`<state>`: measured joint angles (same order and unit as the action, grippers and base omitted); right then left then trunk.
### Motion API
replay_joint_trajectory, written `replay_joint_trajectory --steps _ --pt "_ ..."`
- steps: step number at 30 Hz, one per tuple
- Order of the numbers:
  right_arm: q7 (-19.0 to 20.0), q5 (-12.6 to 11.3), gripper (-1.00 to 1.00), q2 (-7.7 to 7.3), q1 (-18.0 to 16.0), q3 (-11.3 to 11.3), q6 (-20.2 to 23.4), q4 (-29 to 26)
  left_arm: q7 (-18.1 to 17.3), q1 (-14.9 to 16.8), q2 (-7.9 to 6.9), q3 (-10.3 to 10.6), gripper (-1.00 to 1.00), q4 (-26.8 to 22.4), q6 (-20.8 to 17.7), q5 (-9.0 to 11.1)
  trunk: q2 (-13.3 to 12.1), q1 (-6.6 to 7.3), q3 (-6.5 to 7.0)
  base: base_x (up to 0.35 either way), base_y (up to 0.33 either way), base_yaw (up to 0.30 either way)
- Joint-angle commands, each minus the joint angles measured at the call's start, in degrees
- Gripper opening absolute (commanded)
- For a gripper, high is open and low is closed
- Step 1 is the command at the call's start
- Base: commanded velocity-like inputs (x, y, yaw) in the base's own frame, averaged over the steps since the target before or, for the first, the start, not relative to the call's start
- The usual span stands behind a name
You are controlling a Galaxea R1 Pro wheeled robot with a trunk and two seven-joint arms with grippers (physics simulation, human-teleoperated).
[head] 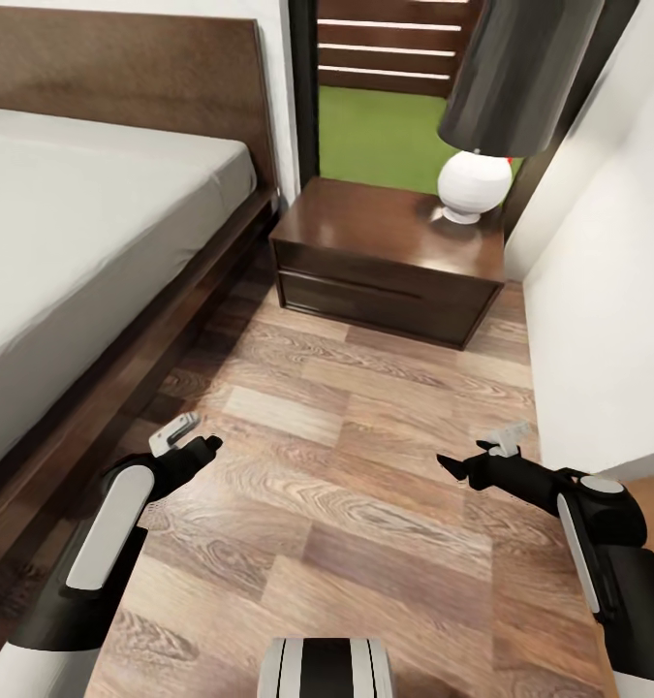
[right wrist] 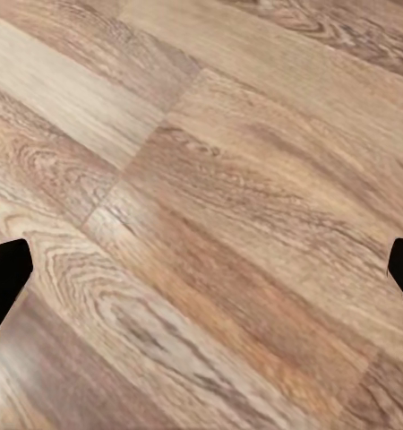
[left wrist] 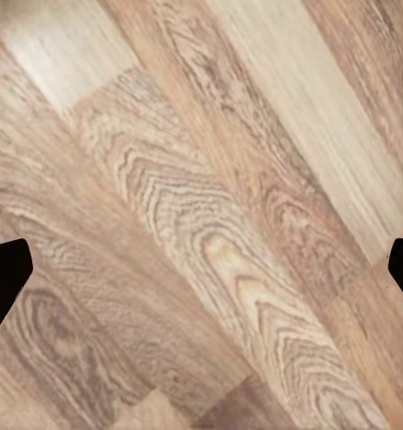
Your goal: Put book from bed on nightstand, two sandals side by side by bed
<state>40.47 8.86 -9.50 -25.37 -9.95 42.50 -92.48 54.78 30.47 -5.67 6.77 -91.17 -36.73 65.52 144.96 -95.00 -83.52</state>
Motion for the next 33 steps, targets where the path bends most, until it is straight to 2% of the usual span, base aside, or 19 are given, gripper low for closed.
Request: replay_joint_trajectory --steps 1,5,14,16,18,23,33 --pt "0.6 0.6 1.00 0.01 0.0 -0.1 0.1 -0.1 0.5 0.0 -0.05 0.1 1.00 -0.1 -0.1 0.4 0.0 -0.02 -0.04 0.321 0.000 0.009" --pt "0.6 0.6 1.00 0.01 0.0 -0.1 0.1 -0.1 0.5 0.0 -0.05 0.1 1.00 -0.1 -0.1 0.4 0.0 -0.02 -0.04 0.325 0.000 0.053" --pt "0.8 0.6 1.00 -0.26 -0.2 -0.1 0.2 -0.1 0.6 0.1 -0.05 0.2 1.00 -0.6 -0.1 0.4 0.0 -0.02 -0.04 0.327 0.000 0.237" --pt "1.9 0.6 1.00 -0.40 -0.4 -0.2 0.2 -0.1 0.6 0.1 -0.05 0.2 1.00 -0.8 -0.2 0.5 0.0 -0.02 -0.04 0.328 0.000 0.270" --pt "5.2 0.6 1.00 -0.35 -0.9 -0.4 0.4 -0.1 0.7 0.1 0.01 0.3 1.00 -0.9 -0.2 0.5 0.0 -0.02 -0.04 0.218 0.000 0.275" --pt "7.0 0.6 1.00 -0.02 -1.5 -0.2 0.5 -0.1 1.1 0.5 0.45 0.2 1.00 -1.0 -0.2 0.7 0.0 -0.02 -0.04 0.097 0.000 0.278" --pt "7.7 0.6 1.00 0.20 -1.4 -0.1 0.4 -0.1 2.3 1.1 0.89 0.8 1.00 -1.0 -1.1 1.0 -0.1 0.23 2.17 0.015 0.000 0.191"
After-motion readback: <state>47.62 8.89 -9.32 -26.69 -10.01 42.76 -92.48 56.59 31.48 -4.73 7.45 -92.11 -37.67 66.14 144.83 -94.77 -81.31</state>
